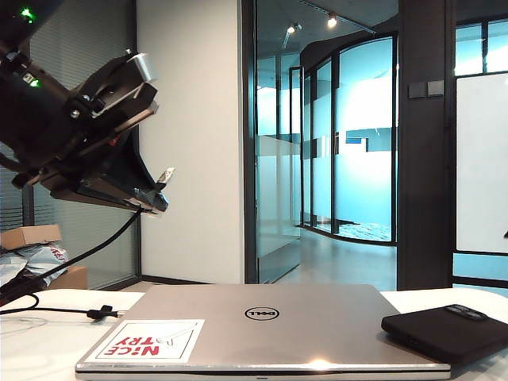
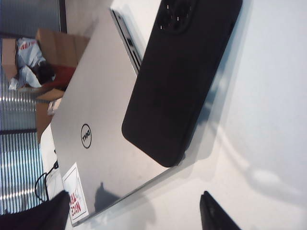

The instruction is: Pick up the charging cable and the phone, plug the charging cable into the charging port on the phone, and finally place them back on the table.

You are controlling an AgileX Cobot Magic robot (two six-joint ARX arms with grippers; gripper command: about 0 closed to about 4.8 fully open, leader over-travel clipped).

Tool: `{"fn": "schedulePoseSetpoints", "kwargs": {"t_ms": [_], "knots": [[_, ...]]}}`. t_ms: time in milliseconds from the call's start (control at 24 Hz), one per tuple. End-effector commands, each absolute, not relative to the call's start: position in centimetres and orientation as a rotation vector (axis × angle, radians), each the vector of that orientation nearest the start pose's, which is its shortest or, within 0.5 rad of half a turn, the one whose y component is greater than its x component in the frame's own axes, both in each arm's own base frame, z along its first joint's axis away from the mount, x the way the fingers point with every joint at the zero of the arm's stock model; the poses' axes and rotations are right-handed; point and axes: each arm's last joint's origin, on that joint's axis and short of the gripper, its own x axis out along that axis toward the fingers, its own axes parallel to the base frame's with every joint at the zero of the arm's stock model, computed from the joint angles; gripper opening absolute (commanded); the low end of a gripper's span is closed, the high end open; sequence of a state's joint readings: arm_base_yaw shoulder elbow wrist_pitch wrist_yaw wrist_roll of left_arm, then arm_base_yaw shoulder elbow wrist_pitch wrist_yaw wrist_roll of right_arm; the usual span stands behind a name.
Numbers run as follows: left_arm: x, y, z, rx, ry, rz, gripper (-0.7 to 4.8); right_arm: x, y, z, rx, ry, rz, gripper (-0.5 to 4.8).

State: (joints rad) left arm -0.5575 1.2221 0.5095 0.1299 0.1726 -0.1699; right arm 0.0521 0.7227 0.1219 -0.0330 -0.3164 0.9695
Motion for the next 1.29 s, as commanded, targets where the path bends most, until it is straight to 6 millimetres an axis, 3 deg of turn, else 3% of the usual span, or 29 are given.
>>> {"fn": "schedulePoseSetpoints", "kwargs": {"t_ms": [42, 333, 665, 790, 1289], "knots": [[19.7, -12.8, 18.5, -0.043, 0.632, -0.662, -0.06, 14.5, 1.6, 13.3, 1.047, 0.735, 0.042, 3.75], [19.7, -12.8, 18.5, -0.043, 0.632, -0.662, -0.06, 16.4, 0.3, 11.6, 1.086, 0.723, -0.025, 3.79], [19.7, -12.8, 18.5, -0.043, 0.632, -0.662, -0.06, 17.5, 0.2, 9.7, 1.122, 0.795, 0.015, 3.78], [19.7, -12.8, 18.5, -0.043, 0.632, -0.662, -0.06, 18.8, 0.2, 9.0, 1.125, 0.811, 0.015, 3.78], [19.7, -12.9, 18.6, -0.046, 0.616, -0.665, -0.06, 22.4, 0.1, 8.3, 1.167, 0.85, 0.027, 3.78]]}}
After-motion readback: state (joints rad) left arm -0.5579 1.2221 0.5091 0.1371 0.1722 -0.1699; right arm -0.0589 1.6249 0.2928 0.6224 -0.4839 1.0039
